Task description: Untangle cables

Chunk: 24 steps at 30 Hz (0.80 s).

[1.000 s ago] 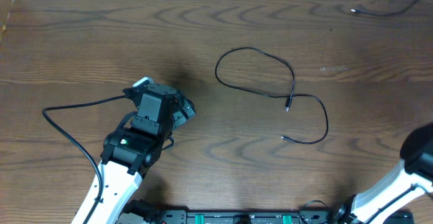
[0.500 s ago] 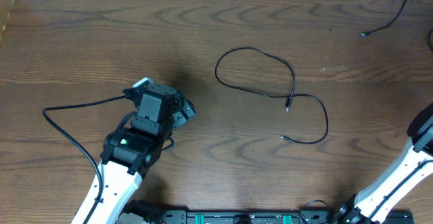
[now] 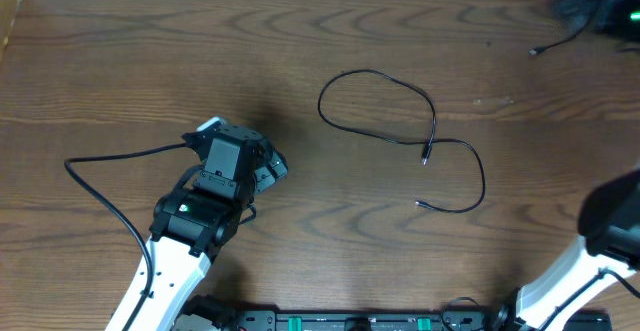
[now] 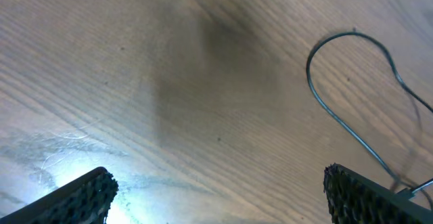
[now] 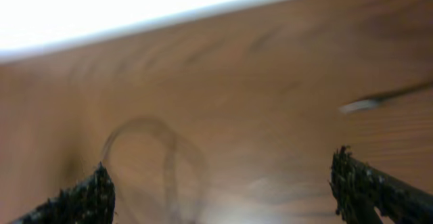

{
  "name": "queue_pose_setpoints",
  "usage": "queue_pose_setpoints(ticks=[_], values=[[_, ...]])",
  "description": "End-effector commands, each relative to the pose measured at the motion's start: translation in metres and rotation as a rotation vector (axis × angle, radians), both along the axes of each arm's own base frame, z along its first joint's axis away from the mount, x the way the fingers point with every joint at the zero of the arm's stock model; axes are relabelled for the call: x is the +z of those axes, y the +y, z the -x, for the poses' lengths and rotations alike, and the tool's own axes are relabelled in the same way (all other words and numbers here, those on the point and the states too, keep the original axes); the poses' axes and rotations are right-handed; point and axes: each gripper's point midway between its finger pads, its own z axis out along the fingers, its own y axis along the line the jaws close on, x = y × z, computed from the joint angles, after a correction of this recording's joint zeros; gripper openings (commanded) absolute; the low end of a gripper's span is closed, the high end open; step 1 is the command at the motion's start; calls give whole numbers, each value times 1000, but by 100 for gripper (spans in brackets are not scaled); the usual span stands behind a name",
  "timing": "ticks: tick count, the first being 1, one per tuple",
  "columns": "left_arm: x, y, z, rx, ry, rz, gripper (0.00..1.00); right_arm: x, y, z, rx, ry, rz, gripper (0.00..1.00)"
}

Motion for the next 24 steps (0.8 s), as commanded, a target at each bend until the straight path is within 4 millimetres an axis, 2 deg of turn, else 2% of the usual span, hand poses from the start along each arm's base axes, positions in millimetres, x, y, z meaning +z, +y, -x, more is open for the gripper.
queue_pose_setpoints(ticks=[1, 3, 6, 7, 13, 19, 24], values=[[-4, 10, 3, 39, 19, -36, 98, -57, 86, 9, 272, 98, 28, 99], [-7, 23, 10, 123, 39, -61, 98, -82, 108, 18, 335, 149, 118, 99], [-11, 43, 25, 266, 75, -92, 98, -109, 135, 33, 419, 207, 215, 99], [-13, 53, 36, 338, 96, -106, 98, -126, 152, 45, 501, 228, 289, 99], [-15, 71, 55, 423, 144, -135, 98, -161, 206, 85, 712, 278, 373, 99], [-16, 80, 58, 459, 160, -140, 98, -209, 212, 119, 793, 362, 512, 99], [-16, 82, 58, 465, 160, -140, 98, -224, 230, 140, 835, 393, 516, 99]])
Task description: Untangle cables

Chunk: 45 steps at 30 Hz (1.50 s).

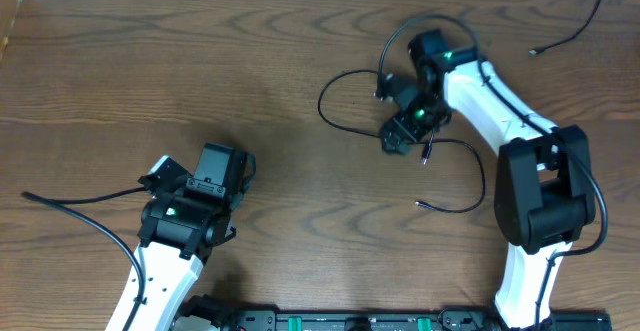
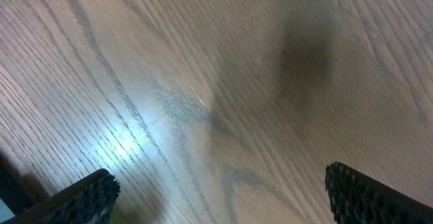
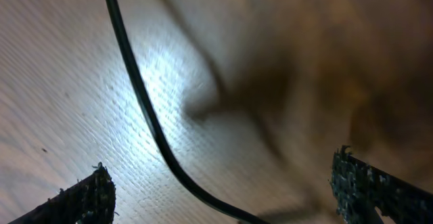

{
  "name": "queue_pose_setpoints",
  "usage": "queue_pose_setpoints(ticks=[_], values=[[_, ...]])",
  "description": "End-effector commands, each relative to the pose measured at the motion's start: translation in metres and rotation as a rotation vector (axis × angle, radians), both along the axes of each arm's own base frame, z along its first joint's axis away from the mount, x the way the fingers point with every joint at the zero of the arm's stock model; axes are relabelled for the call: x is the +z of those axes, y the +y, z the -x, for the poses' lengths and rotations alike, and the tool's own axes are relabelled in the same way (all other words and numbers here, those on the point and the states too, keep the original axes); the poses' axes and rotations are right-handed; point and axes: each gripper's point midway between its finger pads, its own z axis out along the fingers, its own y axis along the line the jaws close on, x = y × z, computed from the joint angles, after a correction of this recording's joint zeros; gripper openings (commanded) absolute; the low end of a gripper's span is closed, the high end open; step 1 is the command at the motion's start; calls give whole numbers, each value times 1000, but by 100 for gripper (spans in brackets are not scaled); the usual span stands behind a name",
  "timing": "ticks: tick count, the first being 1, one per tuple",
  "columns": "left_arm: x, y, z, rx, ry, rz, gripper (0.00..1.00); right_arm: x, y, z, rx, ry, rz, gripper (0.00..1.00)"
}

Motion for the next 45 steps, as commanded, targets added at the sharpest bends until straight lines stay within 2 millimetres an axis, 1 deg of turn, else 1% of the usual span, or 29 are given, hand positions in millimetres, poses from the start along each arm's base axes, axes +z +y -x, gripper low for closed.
queue_pose_setpoints(ticks=[1, 3, 4, 5, 6, 7, 9, 12, 14, 15, 16, 17, 19, 21, 23, 25, 28, 32, 35, 37, 38, 41, 42, 43, 44, 45], values=[[3, 6, 1, 25, -13, -21, 98, -6, 9, 12, 50, 2, 39, 99], [3, 6, 0, 25, -15, -20, 98, -6, 16, 16, 69, 1, 40, 84], [3, 6, 0, 26, -15, -20, 98, -7, 18, 16, 78, -6, 44, 61], [3, 6, 0, 26, -15, -20, 98, -7, 19, 15, 83, -14, 51, 43], [3, 6, 0, 25, -15, -20, 98, -6, 19, 14, 86, -23, 60, 12], [3, 6, 0, 25, -15, -20, 98, -4, 20, 11, 84, -34, 67, 1], [3, 6, 0, 25, -15, -20, 98, 1, 21, 2, 41, -60, 81, 1], [3, 6, 0, 26, -15, -20, 98, 19, 16, -24, -39, -137, 108, 1], [3, 6, 0, 25, -14, -19, 98, 38, 10, -48, -100, -208, 129, 1], [3, 6, 0, 25, -14, -19, 98, 52, 5, -64, -139, -262, 141, 1], [3, 6, 0, 25, -14, -19, 98, 63, 0, -75, -167, -302, 153, 1], [3, 6, 0, 25, -14, -19, 98, 83, -9, -94, -207, -375, 177, 1], [3, 6, 0, 25, -15, -19, 98, 104, -22, -113, -248, -457, 211, 1], [3, 6, 0, 25, -15, -19, 98, 130, -42, -135, -312, -554, 260, 1], [3, 6, 0, 25, -15, -19, 98, 145, -59, -147, -357, -608, 290, 1], [3, 6, 0, 25, -15, -19, 98, 154, -75, -156, -385, -641, 302, 1], [3, 6, 0, 25, -15, -19, 98, 159, -102, -167, -424, -663, 306, 1], [3, 6, 0, 26, -16, -19, 97, 159, -125, -176, -435, -668, 259, 1], [3, 5, -2, 26, -19, -17, 98, 161, -153, -190, -494, -706, 260, 1], [3, 5, -2, 26, -19, -17, 98, 157, -171, -197, -548, -716, 250, 1], [3, 5, -2, 26, -19, -17, 98, 149, -174, -200, -549, -701, 227, 1], [3, 5, -2, 26, -21, -17, 98, 124, -175, -204, -539, -646, 156, 1], [3, 5, -2, 26, -23, -16, 98, 112, -179, -206, -544, -627, 163, 1], [3, 5, -3, 26, -24, -16, 98, 103, -181, -208, -547, -618, 172, 1], [3, 5, -3, 26, -27, -15, 98, 86, -188, -210, -559, -600, 205, 1], [3, 5, -3, 26, -27, -15, 98, 77, -193, -211, -573, -592, 226, 1]])
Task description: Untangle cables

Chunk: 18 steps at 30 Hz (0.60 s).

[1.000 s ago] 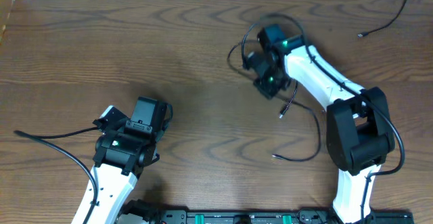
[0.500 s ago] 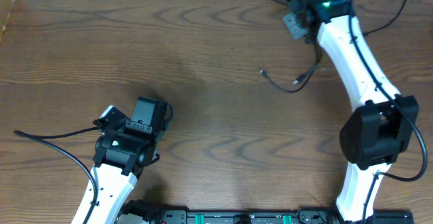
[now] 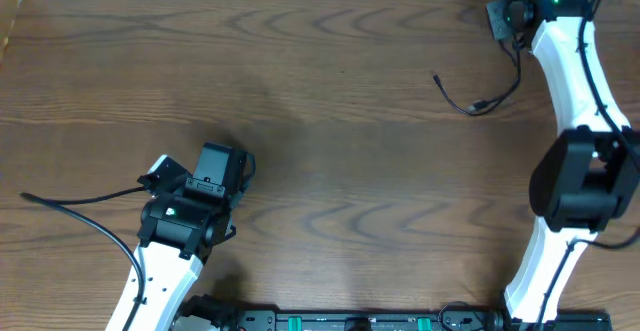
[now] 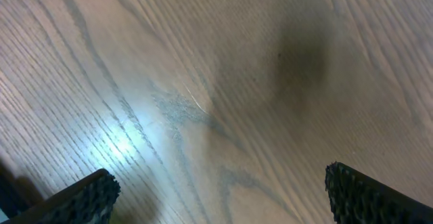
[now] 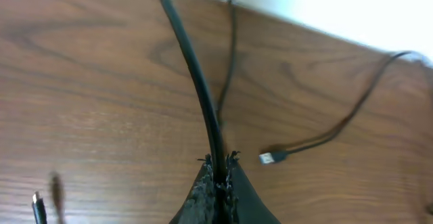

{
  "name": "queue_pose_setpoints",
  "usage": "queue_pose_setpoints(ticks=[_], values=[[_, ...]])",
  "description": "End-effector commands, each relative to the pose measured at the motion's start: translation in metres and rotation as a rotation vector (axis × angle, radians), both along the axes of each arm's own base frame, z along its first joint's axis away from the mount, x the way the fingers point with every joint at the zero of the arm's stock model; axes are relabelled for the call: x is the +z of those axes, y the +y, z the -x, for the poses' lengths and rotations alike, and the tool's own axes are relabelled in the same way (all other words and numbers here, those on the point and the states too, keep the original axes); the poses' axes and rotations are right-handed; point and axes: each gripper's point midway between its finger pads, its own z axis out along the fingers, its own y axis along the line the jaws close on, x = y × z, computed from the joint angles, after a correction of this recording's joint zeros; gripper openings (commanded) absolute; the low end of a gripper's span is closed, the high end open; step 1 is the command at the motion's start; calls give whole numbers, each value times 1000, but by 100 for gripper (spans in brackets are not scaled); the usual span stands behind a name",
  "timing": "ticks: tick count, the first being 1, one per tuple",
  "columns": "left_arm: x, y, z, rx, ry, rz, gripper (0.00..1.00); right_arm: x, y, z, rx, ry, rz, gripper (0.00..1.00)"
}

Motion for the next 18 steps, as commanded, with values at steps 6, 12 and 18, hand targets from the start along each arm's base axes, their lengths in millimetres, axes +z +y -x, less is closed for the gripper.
queue_pose_setpoints(ticks=[6, 12, 18], values=[[2, 5, 0, 20, -10, -15, 98, -101, -19, -4, -110, 147, 63, 13], [3, 4, -3, 20, -22, -12, 98, -80, 1, -10, -113, 93, -56, 99], [3, 3, -4, 20, -28, -10, 98, 64, 20, -14, -62, -196, -88, 99]])
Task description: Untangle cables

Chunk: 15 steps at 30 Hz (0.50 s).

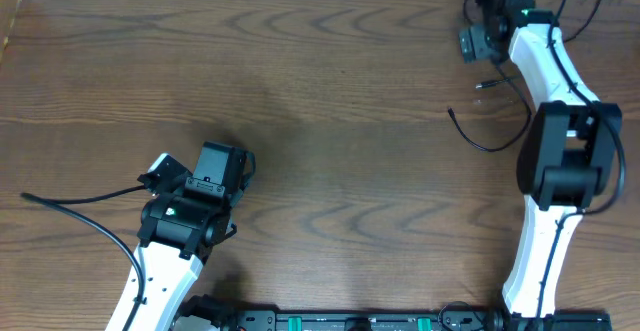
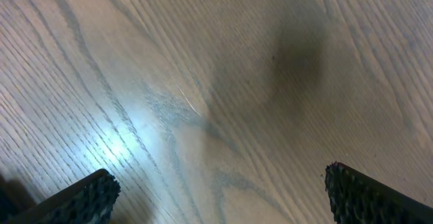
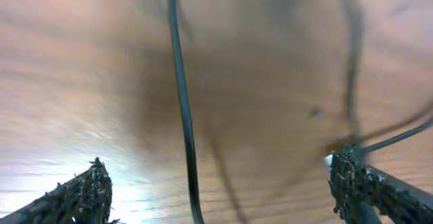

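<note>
A thin black cable (image 1: 489,148) lies in a hook shape on the wooden table (image 1: 330,91) at the right, with one plug end (image 1: 481,84) near my right arm. My right gripper (image 1: 472,43) hovers at the far right corner, just beyond that plug. In the right wrist view the gripper (image 3: 223,197) is open, and a black cable strand (image 3: 179,102) runs loose between the spread fingers (image 3: 91,193). A blurred second strand (image 3: 352,55) passes on the right. My left gripper (image 2: 216,197) is open over bare wood at the lower left (image 1: 215,163).
The table's far edge and a white wall run just behind the right gripper. My left arm's own lead (image 1: 80,211) trails across the table at the lower left. Thin leads (image 1: 590,1) hang round the right arm at the far corner.
My right gripper was shut on a black cable at the far right corner; now it is open and a little further left. The cable lies lower on the table. The left arm has not moved.
The black cable lay looped at mid-table with my left gripper open to its left. Then the left arm sat at the lower left and my right gripper was open over the loop. Later the right gripper held the cable at the far right corner; now the cable lies free there.
</note>
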{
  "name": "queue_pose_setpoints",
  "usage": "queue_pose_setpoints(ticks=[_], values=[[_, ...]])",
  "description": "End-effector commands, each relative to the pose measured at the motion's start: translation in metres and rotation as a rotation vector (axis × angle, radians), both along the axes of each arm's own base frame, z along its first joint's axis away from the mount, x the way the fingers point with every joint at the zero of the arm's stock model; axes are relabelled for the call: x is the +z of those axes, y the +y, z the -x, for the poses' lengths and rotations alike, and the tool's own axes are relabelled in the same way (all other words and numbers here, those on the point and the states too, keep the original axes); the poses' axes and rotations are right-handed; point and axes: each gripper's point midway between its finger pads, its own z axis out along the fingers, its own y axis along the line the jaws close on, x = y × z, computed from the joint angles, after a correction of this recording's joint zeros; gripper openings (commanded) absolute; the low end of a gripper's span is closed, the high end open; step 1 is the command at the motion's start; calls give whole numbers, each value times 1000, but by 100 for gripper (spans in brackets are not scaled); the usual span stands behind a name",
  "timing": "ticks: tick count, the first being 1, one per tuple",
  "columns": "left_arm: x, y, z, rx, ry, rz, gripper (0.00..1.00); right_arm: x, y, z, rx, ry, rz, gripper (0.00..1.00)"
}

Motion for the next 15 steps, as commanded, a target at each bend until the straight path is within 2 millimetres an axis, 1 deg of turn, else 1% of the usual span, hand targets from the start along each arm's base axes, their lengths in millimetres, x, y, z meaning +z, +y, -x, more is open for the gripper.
queue_pose_setpoints(ticks=[1, 3, 4, 6, 7, 8, 9, 10, 12, 15], values=[[2, 4, -1, 20, -12, -15, 98, 154, 18, -1, 22, -310, -34, 99], [2, 5, 0, 20, -11, -15, 98, 216, 20, 10, 27, -441, -36, 99], [2, 5, 0, 20, -11, -15, 98, 252, 20, 20, 30, -516, -37, 99], [2, 4, 0, 19, -11, -15, 98, 309, 20, 40, 32, -642, -38, 99], [2, 5, 0, 20, -12, -15, 98, 341, 20, 55, 34, -711, -38, 99], [2, 4, -1, 20, -15, -14, 98, 366, 20, 69, 34, -766, -39, 99], [3, 4, -2, 20, -19, -13, 98, 395, 19, 90, 35, -829, -39, 99], [3, 4, -3, 20, -22, -12, 98, 418, 19, 109, 35, -878, -39, 99], [3, 4, -3, 20, -22, -12, 98, 451, 18, 142, 36, -948, -40, 99], [3, 4, -3, 20, -22, -12, 98, 491, 17, 195, 37, -1034, -40, 99]])
